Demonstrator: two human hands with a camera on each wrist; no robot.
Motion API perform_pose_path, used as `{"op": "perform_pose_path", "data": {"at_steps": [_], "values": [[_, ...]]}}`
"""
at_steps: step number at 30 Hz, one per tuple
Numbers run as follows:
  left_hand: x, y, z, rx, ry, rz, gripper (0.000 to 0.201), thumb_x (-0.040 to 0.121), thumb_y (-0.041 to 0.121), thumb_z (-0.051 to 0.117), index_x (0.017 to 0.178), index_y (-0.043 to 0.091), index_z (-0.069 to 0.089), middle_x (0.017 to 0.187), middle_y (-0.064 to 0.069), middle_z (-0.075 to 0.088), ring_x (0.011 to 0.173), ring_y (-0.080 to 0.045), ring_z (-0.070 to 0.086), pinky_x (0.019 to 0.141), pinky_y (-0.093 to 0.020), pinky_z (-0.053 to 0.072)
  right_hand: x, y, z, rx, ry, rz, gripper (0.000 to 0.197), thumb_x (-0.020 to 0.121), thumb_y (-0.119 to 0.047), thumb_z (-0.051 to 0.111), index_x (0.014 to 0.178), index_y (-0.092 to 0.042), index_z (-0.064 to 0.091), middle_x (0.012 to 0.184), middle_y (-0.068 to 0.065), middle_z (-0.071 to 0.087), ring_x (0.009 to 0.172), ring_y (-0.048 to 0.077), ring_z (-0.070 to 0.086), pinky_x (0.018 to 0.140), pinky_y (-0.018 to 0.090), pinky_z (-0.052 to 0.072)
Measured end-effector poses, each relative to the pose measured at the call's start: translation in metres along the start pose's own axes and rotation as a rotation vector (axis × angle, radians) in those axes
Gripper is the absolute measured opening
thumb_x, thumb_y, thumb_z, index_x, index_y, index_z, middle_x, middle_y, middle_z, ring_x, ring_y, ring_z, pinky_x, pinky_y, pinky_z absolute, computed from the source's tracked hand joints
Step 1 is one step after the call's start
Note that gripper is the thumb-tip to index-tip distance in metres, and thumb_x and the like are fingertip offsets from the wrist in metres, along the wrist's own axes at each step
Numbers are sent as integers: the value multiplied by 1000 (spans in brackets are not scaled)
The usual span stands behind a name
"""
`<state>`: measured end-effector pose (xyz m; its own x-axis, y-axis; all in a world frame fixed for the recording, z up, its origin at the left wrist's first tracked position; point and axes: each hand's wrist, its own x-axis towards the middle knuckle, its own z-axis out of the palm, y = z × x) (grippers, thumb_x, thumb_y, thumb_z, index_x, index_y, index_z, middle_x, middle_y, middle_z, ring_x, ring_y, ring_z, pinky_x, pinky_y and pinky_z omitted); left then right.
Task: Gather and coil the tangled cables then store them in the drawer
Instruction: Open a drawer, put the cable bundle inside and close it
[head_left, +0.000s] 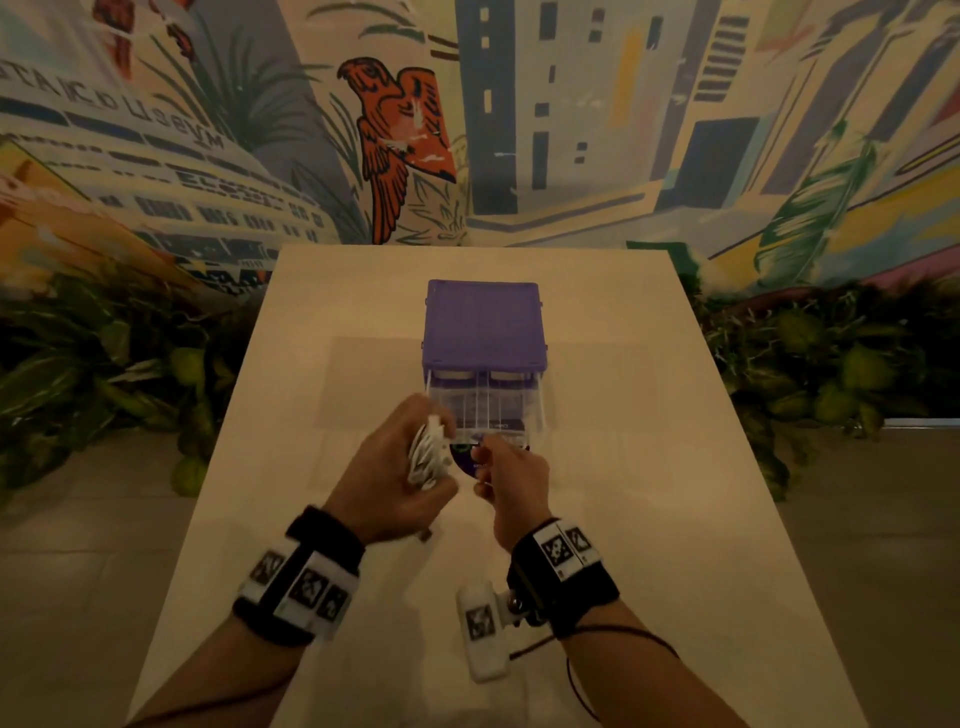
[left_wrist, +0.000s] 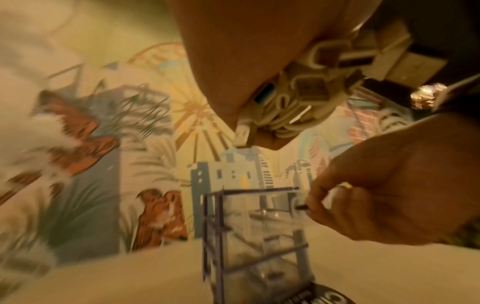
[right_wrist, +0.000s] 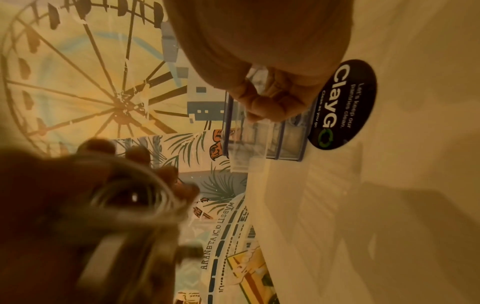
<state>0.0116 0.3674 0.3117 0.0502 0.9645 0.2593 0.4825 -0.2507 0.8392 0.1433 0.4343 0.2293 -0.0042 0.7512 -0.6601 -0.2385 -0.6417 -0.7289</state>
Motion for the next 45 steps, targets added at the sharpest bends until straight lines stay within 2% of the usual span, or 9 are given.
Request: {"op": "perform_pose_path", "data": {"at_steps": [5,9,13,19,26,32,36,40,45], "values": [[62,-10,5,532,-269,242,47,71,42,62,110,19,47,103,-3,55,80,-20,51,57,-31,45,-19,4,-7,-10,-42,-19,17,90,-15,59,79,-6,66,67,8,62,45,14,40,43,25,34],[93,-23,21,806,-499,277,62,69,49,68,120,21,45,115,-4,53,90,-25,52,60,-38,51,-19,5,-7,-31,-29,-24,18,91,-15,58,78,-6,67,69,8,64,46,14,39,44,25,33],[110,-34,34,963,-519,276,54,79,47,63,122,18,46,117,-6,52,91,-28,50,56,-37,48,-18,7,-5,-25,-25,-40,22,94,-20,59,78,-7,69,68,7,67,43,13,39,43,24,32],[114,-39,51,1002,-496,225,68,81,68,53,124,16,46,118,-5,51,93,-25,48,54,-33,35,-17,6,-5,-56,-27,-49,23,93,-22,60,76,-10,70,69,6,67,44,12,39,45,26,33],[127,-42,42,993,-560,346,49,76,39,67,116,17,49,111,-7,56,86,-29,52,47,-33,44,-19,5,-6,-48,-39,-51,22,93,-19,59,78,-8,69,71,7,66,47,14,39,44,25,32],[121,-54,43,1004,-603,357,60,81,60,59,121,16,50,114,-8,57,88,-28,53,51,-33,47,-18,2,-5,-19,-20,-22,14,94,-16,58,91,-8,68,71,7,64,46,13,38,44,25,32],[117,-58,44,927,-513,328,71,77,78,44,115,18,50,110,-1,56,85,-21,51,53,-30,42,-19,0,-4,-29,-33,-20,18,93,-16,59,78,-11,67,69,6,64,44,11,37,45,26,32],[111,-57,49,970,-519,296,80,77,82,28,117,16,48,109,-2,54,88,-21,46,65,-37,48,-17,0,-4,-57,-43,-44,19,93,-8,49,88,-10,67,73,7,64,41,7,38,44,24,34],[99,-66,55,870,-549,287,65,97,58,20,133,8,42,126,-9,53,107,-24,45,98,-38,36,-15,0,-5,-87,-30,-38,22,95,-12,48,76,-10,60,69,9,55,42,9,32,43,25,31]]}}
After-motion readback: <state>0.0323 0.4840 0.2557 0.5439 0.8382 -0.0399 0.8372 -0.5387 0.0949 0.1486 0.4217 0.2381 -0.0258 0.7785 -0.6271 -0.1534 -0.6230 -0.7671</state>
